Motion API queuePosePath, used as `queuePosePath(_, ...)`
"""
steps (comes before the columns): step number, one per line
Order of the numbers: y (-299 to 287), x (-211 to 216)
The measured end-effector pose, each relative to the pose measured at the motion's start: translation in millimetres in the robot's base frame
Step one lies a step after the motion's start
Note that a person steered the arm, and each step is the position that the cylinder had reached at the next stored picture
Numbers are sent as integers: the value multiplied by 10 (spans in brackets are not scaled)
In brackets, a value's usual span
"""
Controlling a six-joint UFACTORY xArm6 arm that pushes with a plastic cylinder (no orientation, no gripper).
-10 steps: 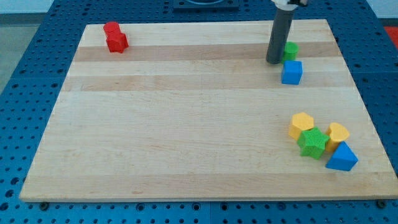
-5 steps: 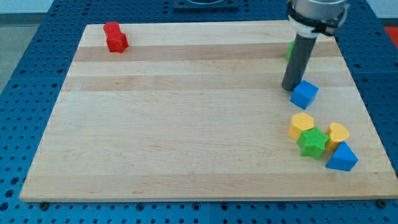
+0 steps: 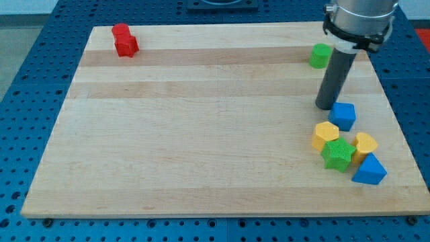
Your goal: Slide the blue cube towards the bottom right
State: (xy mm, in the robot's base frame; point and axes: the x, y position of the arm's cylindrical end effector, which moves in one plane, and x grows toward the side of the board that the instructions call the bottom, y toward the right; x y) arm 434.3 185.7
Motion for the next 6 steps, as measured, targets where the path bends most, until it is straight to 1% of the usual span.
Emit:
queuePosePath(1,91,16)
queuePosePath(3,93,26)
queuePosePath(6,93,222)
